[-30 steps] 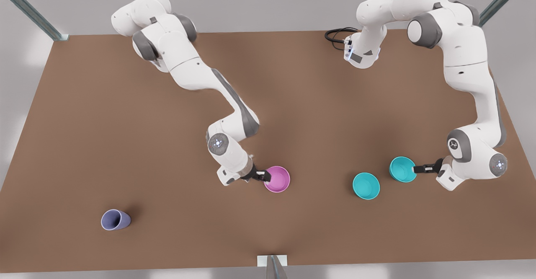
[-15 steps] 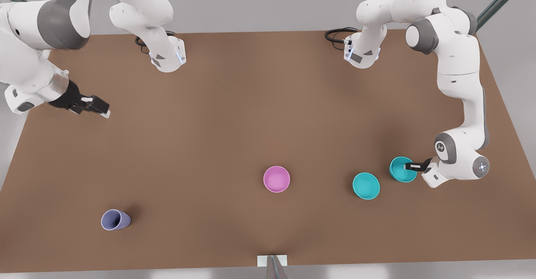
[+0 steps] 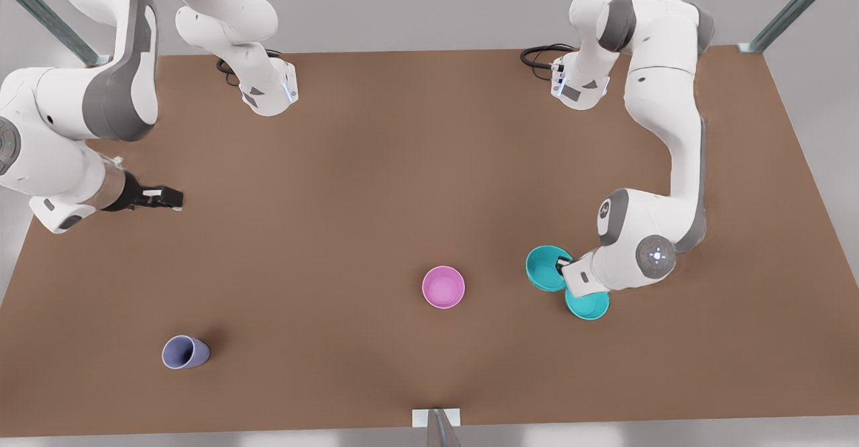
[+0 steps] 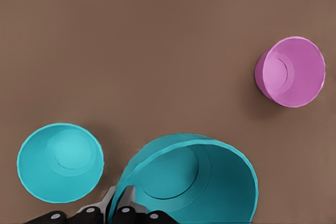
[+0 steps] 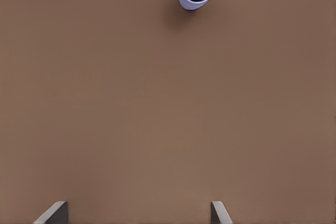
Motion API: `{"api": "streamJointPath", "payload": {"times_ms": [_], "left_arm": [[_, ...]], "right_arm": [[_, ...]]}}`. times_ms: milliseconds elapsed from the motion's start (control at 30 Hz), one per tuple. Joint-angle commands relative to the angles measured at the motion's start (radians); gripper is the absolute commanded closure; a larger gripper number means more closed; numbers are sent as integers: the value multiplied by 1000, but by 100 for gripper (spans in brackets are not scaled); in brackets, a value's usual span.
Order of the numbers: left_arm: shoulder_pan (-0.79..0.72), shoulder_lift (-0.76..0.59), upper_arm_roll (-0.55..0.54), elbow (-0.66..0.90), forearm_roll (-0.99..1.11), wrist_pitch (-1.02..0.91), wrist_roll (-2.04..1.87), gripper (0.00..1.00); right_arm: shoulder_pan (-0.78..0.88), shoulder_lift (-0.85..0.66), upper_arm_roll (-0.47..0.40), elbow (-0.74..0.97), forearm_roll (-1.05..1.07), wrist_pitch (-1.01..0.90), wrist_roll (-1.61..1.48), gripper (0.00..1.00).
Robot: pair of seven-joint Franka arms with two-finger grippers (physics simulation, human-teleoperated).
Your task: Stack the blue bowl on the pink bowl
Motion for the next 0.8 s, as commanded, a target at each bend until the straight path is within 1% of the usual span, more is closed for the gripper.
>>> {"api": "streamJointPath", "payload": {"times_ms": [0, 33, 67, 133, 167, 233, 267, 333, 600, 767], "left_arm": [[-103, 83, 2, 96, -2, -94, -805, 79], [-125, 119, 2, 136, -2, -82, -841, 79], [-153, 141, 0, 144, -3, -33, -898, 79], [-217, 179, 0, 146, -5, 58, -1003, 79], [-225, 190, 0, 150, -5, 61, -1020, 79], [-226, 209, 0, 169, -8, 62, -1025, 79], [-225, 218, 2, 181, -11, 102, -1051, 79], [-220, 221, 2, 181, -13, 104, -1060, 79], [-211, 222, 2, 179, -85, 104, -1060, 79], [-212, 245, 2, 181, -89, 165, -1057, 79]], "right_arm": [[-22, 11, -1, 51, 22, -59, -137, 0], [-24, 25, -1, 40, 37, -65, -135, 0], [-38, 32, -1, 48, 74, -71, -135, 0], [-38, 29, 0, 71, 84, -74, -131, 0], [-39, 31, 0, 77, 90, -79, -132, 0], [-41, 32, -1, 79, 87, -77, -134, 0], [-42, 32, -3, 79, 79, -77, -137, 0], [-97, 32, -3, 77, 85, -79, -261, 0], [-98, 39, 5, 89, 77, -77, -255, 0], [-96, 40, 6, 89, 74, -77, -255, 0]]}}
